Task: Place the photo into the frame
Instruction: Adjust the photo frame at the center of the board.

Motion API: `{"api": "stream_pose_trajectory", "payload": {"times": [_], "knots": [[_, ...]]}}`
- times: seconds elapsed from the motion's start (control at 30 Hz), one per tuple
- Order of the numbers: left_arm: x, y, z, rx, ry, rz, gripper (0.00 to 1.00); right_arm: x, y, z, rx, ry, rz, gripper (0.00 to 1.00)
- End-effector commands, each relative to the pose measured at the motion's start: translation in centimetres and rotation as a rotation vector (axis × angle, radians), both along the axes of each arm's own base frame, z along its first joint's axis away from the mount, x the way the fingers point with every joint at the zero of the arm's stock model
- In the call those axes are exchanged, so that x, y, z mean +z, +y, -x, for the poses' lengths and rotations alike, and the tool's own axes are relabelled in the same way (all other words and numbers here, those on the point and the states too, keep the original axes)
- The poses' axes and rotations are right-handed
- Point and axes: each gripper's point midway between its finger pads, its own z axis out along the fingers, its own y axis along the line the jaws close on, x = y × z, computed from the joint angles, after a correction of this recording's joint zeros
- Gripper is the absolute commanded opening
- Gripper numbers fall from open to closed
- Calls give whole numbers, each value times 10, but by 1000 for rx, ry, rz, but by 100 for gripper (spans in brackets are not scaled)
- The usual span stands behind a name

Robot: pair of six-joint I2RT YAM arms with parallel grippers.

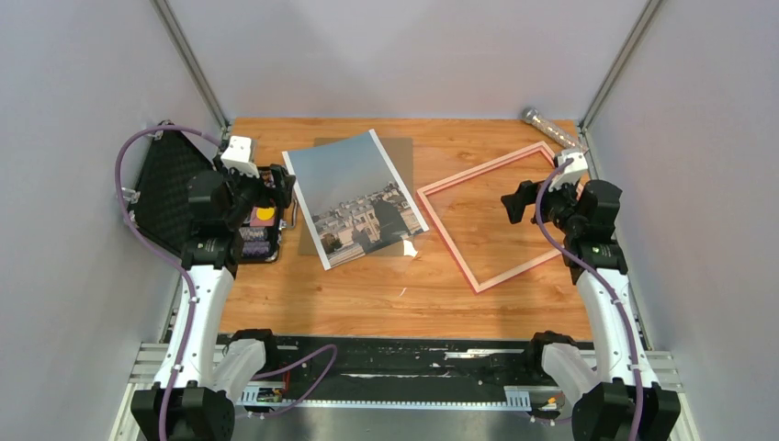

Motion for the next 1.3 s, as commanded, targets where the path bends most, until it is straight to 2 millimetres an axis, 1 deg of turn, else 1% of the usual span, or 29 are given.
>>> {"api": "stream_pose_trajectory", "payload": {"times": [0.0,0.27,0.5,0.67,0.73,0.83,0.9,0.97,1.07,1.1,1.13,1.17,1.27], "knots": [[11,2,-1,15,-51,-4,100,15,0,-2,12,-78,30,100],[11,4,-1,24,-56,-13,100,13,3,-1,29,-75,27,100],[13,5,0,29,-57,-15,100,15,5,1,39,-85,24,100],[19,4,2,22,-56,-20,100,24,15,9,90,-106,5,100],[18,2,4,7,-46,-26,100,24,21,15,132,-104,-2,100],[18,-1,6,-11,-44,-31,100,24,25,17,154,-88,-2,100],[17,-1,6,-14,-41,-31,100,14,27,17,159,-64,20,100],[15,-2,5,-20,-36,-31,100,0,33,17,177,-37,65,100],[13,-1,4,-20,-33,-37,100,-26,53,18,232,7,142,100],[13,-1,4,-19,-33,-42,100,-37,64,17,263,29,163,100],[13,-1,4,-17,-34,-43,100,-43,67,16,269,45,177,100],[13,0,4,-17,-35,-45,100,-56,74,13,291,82,190,98],[12,-1,3,-19,-33,-48,100,-84,90,6,340,164,223,93]]}}
